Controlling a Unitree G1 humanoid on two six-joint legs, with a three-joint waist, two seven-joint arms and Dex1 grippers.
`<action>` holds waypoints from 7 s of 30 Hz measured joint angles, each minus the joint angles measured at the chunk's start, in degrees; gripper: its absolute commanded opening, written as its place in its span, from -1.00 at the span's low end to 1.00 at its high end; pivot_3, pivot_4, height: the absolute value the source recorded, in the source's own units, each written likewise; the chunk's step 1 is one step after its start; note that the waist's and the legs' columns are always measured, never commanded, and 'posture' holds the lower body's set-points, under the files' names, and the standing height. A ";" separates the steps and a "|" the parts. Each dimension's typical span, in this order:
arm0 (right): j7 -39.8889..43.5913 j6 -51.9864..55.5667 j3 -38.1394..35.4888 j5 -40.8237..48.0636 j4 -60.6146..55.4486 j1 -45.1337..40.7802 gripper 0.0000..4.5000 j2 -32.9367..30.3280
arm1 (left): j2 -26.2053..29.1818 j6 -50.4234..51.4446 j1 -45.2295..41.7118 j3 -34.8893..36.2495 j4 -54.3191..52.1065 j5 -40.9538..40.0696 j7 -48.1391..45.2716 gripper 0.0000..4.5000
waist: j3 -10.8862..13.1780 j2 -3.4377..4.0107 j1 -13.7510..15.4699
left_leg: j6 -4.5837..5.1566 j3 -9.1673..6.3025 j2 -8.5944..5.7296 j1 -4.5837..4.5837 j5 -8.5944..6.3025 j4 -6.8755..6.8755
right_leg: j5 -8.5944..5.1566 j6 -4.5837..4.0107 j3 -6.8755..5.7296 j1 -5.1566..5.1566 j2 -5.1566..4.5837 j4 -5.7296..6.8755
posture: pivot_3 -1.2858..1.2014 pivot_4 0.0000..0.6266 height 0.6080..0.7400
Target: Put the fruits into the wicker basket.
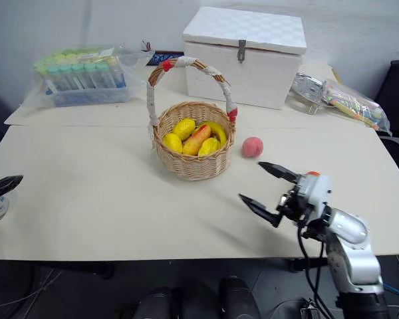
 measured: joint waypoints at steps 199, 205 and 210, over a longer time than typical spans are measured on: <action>7.88 29.70 17.40 -8.04 29.49 -57.46 0.97 4.13 | -29.02 -9.47 11.20 -22.47 -37.00 -10.76 19.13 1.00 | 0.70 0.77 -2.09 | 0.23 0.01 0.05 0.71 -0.76 0.08 | 0.40 0.28 2.79 -0.25 1.76 -0.44 | 0.03 -0.52 1.00; 8.84 19.49 17.18 -13.25 47.41 -66.15 0.97 7.19 | -28.95 -9.47 11.20 -21.99 -37.60 -10.89 19.62 1.00 | 0.74 0.85 -3.54 | 0.02 0.09 0.13 0.80 -0.64 0.02 | 0.39 0.18 2.92 -0.30 1.95 -0.31 | 0.03 -0.52 1.00; 9.60 9.71 17.86 -17.90 62.89 -73.63 0.90 14.09 | -28.86 -9.46 10.63 -22.08 -37.65 -10.91 19.71 1.00 | 0.74 0.85 -3.79 | -0.28 0.12 0.15 0.79 -0.47 -0.03 | 0.39 0.18 2.98 -0.33 1.98 -0.35 | 0.03 -0.52 1.00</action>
